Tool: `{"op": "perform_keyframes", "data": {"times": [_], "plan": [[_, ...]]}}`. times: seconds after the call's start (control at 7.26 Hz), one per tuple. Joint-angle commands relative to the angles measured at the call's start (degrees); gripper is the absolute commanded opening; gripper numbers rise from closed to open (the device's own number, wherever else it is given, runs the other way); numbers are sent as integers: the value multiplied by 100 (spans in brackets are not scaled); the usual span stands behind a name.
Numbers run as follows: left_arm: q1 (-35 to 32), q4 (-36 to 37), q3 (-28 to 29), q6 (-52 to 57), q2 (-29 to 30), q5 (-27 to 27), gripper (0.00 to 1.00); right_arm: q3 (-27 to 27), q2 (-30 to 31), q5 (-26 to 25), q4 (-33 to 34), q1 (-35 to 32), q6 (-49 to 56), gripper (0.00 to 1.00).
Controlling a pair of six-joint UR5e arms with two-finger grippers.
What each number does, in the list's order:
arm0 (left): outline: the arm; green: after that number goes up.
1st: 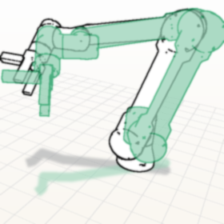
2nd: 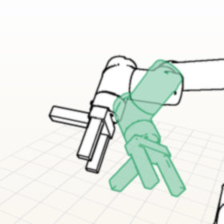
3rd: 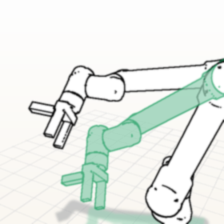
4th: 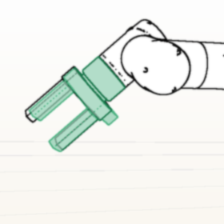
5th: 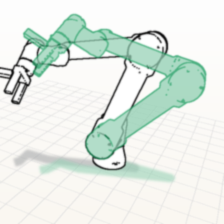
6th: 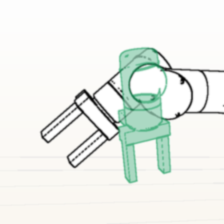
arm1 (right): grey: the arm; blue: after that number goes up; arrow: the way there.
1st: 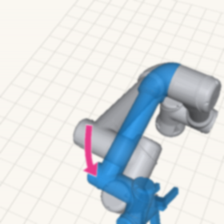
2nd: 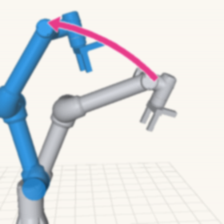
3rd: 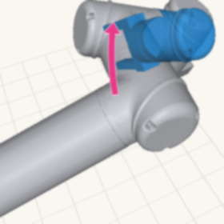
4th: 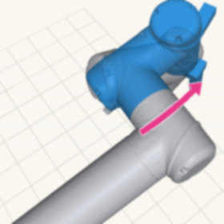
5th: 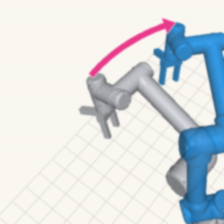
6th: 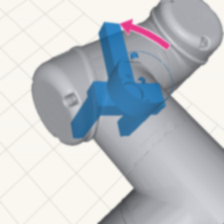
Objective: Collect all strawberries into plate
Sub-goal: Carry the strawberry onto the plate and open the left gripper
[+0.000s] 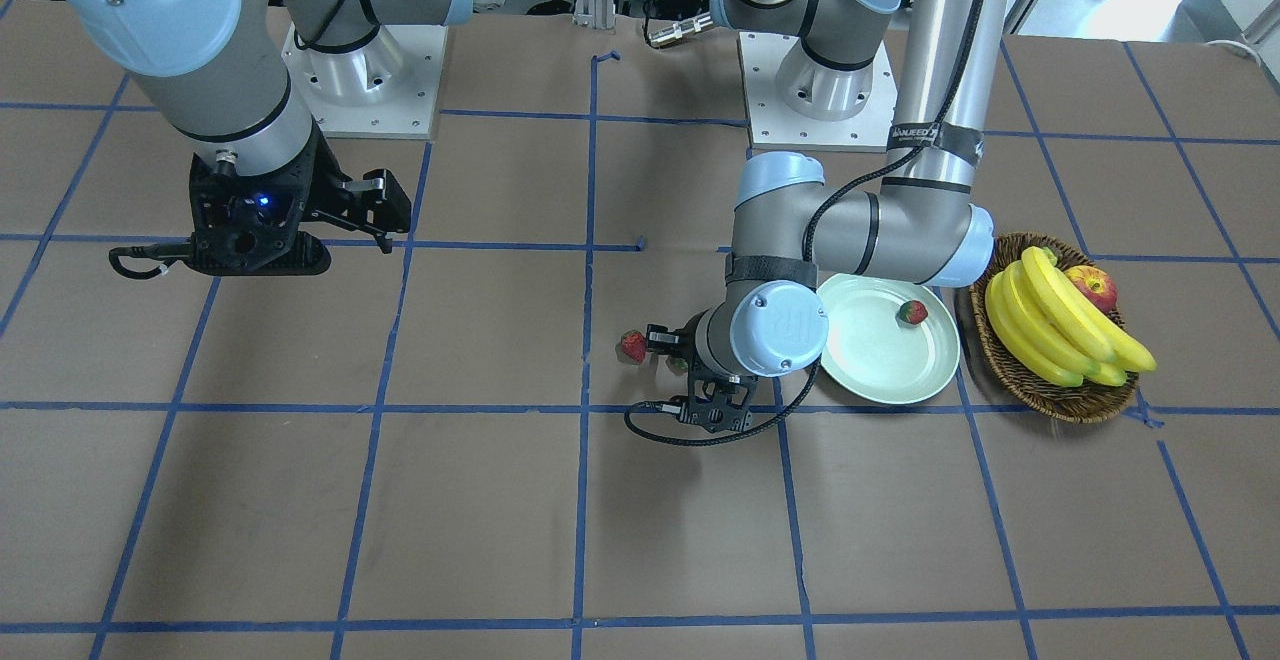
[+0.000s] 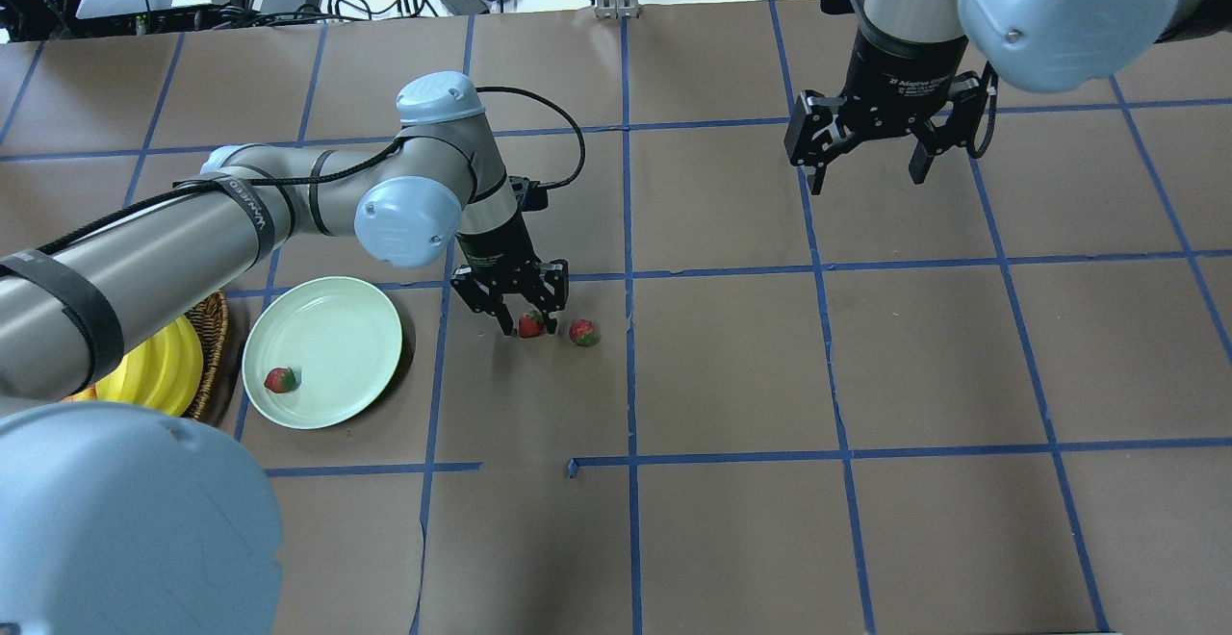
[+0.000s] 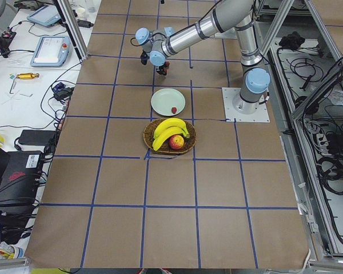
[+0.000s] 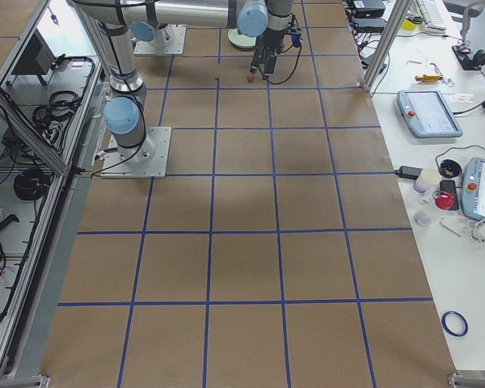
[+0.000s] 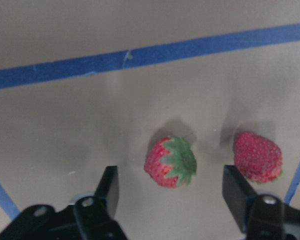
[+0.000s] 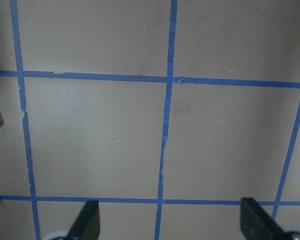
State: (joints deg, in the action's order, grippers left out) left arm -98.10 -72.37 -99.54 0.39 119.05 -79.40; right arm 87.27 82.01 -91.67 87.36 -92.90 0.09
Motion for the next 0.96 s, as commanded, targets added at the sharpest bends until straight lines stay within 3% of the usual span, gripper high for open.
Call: {"op": "perform_keyframes", "data": {"times": [0.0, 0.41, 0.55, 0.69, 0.83], "plan": [[-43, 39, 22, 31, 39, -41, 0, 0, -1, 0, 0, 0, 0, 100], [1, -75, 284, 75, -320, -478, 0, 0, -1, -17, 9, 0, 0, 100], [132, -563, 486, 162, -504, -706, 0, 0, -1, -18, 18, 0, 0, 100], [455, -898, 531, 563, -662, -1152, 0, 0, -1, -18, 18, 0, 0, 100], [798, -980, 454, 1124, -716, -1244, 0, 0, -1, -9, 18, 0, 0, 100]]}}
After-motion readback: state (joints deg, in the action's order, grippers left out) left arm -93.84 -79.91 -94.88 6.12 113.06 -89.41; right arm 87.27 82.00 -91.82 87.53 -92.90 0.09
